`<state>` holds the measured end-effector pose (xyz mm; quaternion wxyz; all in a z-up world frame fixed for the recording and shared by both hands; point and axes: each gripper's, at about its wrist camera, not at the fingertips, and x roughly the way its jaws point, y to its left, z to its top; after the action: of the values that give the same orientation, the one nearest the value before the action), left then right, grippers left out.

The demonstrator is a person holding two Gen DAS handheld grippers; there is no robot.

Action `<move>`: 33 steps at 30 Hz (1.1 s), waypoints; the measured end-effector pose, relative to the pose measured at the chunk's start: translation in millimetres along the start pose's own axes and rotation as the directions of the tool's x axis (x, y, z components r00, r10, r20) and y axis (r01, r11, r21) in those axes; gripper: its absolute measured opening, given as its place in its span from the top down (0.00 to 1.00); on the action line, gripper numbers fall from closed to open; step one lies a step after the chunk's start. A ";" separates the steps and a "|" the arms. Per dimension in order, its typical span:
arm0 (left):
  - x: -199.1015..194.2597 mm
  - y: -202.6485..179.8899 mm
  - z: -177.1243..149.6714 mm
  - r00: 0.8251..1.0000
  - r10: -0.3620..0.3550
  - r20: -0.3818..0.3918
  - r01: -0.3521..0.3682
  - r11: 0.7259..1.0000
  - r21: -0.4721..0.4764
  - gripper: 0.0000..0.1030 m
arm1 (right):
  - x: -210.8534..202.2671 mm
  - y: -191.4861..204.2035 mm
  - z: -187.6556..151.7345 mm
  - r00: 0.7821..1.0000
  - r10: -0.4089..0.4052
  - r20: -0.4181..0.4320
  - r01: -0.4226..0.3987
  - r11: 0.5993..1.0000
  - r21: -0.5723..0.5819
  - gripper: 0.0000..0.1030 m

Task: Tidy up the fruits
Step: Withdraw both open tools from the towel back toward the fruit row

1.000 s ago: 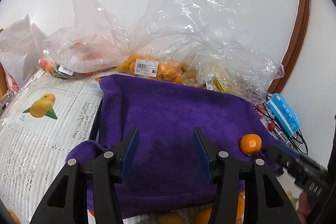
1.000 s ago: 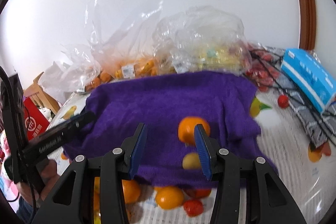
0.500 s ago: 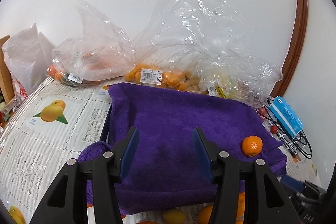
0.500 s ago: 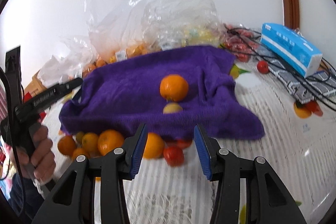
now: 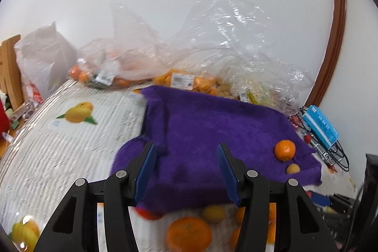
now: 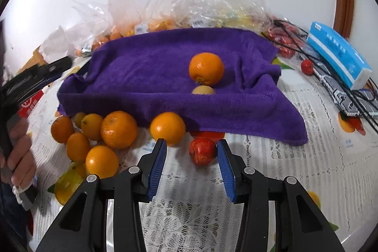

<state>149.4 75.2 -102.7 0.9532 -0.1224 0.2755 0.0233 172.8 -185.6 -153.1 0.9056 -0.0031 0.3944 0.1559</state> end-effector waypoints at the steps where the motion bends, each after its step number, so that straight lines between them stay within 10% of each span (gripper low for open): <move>1: -3.0 4.3 -2.7 1.000 0.006 -0.005 -0.006 1.000 -0.006 0.50 | 2.0 -1.0 0.3 1.000 -0.006 -0.010 0.006 1.000 0.007 0.61; 17: -29.2 36.5 -33.0 0.993 -0.074 -0.093 0.068 0.995 -0.071 0.48 | -7.1 -2.7 0.2 0.999 0.019 0.036 -0.020 1.000 0.022 0.75; 33: 0.4 -6.1 -52.5 0.956 -0.038 -0.289 0.076 0.990 0.122 0.48 | 1.5 5.5 -1.7 1.000 0.012 -0.021 -0.012 1.000 -0.014 0.75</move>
<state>123.0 56.3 -144.6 0.9095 -0.0693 0.4078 -0.0402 170.9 -180.2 -154.8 0.9004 -0.0091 0.4028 0.1640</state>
